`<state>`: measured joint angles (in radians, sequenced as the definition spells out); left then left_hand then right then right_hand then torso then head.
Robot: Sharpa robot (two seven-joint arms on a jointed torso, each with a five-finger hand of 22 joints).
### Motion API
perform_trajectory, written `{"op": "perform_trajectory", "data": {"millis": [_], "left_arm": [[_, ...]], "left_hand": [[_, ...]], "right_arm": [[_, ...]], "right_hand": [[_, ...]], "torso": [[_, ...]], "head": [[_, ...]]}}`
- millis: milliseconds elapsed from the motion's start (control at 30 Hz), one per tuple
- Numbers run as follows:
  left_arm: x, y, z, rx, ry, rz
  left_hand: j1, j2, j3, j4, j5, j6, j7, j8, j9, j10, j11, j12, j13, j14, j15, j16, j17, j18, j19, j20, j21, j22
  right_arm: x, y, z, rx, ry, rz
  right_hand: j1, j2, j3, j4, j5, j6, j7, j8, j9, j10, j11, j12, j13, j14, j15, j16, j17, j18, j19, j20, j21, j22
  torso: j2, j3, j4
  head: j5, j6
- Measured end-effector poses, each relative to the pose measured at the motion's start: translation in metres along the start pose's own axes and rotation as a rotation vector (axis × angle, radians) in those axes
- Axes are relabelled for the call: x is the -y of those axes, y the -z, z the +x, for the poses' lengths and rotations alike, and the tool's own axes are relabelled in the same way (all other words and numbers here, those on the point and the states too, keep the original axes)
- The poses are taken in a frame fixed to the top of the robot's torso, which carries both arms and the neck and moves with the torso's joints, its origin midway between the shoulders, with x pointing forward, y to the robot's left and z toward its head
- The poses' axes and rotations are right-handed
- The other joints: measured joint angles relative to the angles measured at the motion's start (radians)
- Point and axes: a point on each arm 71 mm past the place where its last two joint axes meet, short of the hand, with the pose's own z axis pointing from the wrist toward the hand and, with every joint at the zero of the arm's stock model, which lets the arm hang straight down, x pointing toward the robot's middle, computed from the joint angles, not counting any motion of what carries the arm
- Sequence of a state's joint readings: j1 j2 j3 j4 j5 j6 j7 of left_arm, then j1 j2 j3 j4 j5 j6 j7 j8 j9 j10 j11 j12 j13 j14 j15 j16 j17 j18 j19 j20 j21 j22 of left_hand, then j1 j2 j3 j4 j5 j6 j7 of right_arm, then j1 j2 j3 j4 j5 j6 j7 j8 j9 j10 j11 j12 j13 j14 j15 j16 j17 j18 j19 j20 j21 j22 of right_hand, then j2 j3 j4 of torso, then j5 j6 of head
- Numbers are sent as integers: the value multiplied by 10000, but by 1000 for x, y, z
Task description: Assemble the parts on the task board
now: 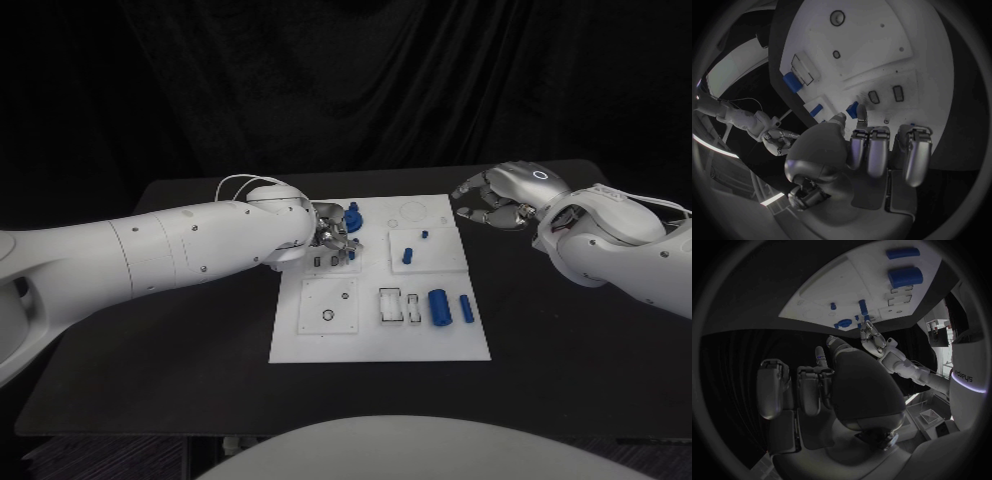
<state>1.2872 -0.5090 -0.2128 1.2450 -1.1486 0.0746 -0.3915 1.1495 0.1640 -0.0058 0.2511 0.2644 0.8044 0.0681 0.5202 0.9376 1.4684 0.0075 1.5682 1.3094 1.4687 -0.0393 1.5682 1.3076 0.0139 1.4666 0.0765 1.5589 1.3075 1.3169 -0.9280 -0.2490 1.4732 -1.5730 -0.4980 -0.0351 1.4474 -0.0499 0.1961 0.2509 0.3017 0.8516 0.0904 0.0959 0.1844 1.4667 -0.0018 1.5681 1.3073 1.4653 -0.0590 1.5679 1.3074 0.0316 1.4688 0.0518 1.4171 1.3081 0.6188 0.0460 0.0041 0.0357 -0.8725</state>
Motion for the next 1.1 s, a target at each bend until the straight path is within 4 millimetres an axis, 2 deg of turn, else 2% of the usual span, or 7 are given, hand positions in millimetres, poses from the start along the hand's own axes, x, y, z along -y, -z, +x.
{"op": "perform_trajectory", "data": {"millis": [167, 333, 500, 700, 967, 1100], "left_arm": [[0, 0, 0, -14, -5, 1], [0, -1, 0, -36, -14, 4], [2, -1, 1, -73, -38, 39], [3, -1, 1, -102, -53, 63], [2, -1, 1, -149, -70, 55], [2, -1, 1, -162, -71, 46]], "left_hand": [[0, 0, 177, -42, 337, 35, -35, -151, 83, 0, 0, 0, 0, -7, -7, 0, 0, 2, -32, -32, 0, 0], [55, -55, 302, -84, 481, 35, -35, -245, 129, -1, 0, 0, 0, -37, -36, 0, 0, 1, -32, -32, 0, 0], [96, -96, 488, -148, 603, 71, 0, -326, 189, -36, -34, 0, -1, -36, -36, 0, 0, 1, 5, -68, -39, 0], [173, -173, 861, -259, 902, 107, -37, -505, 307, -36, -35, 0, -1, -37, -36, 0, 0, 1, 5, -68, -79, 0], [214, -214, 1021, -317, 982, 111, -41, -596, 357, -36, -35, 0, -1, -37, -35, 0, 0, 1, 5, -68, -79, 0], [236, -321, 1243, -417, 1023, 177, -38, -656, 425, -37, -35, 0, -2, -36, -35, 0, 0, 2, 5, -67, -79, 0]], "right_arm": [[0, 0, 0, -44, 1, 24], [0, -1, 1, -99, -1, 39], [-1, -1, 1, -170, -1, 60], [-1, -1, 2, -268, -2, 81], [-1, -1, 3, -365, 2, 117], [-1, -2, 3, -409, -45, 147]], "right_hand": [[0, 0, 16, -17, 0, 0, 0, 0, 1, 0, 0, 0, 0, 0, 0, 0, 0, -1, 0, 0, 0, 0], [43, -43, 55, -55, 0, 36, 37, 0, -8, 0, 0, 0, 0, 0, 0, 0, 0, 0, 0, 0, -41, -1], [99, 10, 84, -84, 0, 36, 36, 0, -8, 0, 0, 0, 0, 0, 0, 0, 0, 0, 0, 0, -41, -1], [98, 10, 153, -97, -1, 65, 64, 0, -7, 0, 0, 0, 0, 0, 0, 0, 0, -1, 0, 0, -89, -2], [98, 10, 153, -97, -1, 130, 59, 1, -7, 0, 0, 0, 0, 0, 0, 0, 0, 0, 0, 0, -89, -2], [98, 10, 153, -97, -1, 162, 91, 1, -7, 0, 0, 0, 0, 0, 0, 0, 0, 0, 0, 0, -89, -3]], "torso": [[0, 0, -3], [0, 0, -1], [0, 0, -1], [-3, 0, 1], [-4, -2, 9], [-5, -2, 10]], "head": [[-7, 0], [-23, 0], [-28, 0], [-17, 0], [-6, 0], [-11, 0]]}}
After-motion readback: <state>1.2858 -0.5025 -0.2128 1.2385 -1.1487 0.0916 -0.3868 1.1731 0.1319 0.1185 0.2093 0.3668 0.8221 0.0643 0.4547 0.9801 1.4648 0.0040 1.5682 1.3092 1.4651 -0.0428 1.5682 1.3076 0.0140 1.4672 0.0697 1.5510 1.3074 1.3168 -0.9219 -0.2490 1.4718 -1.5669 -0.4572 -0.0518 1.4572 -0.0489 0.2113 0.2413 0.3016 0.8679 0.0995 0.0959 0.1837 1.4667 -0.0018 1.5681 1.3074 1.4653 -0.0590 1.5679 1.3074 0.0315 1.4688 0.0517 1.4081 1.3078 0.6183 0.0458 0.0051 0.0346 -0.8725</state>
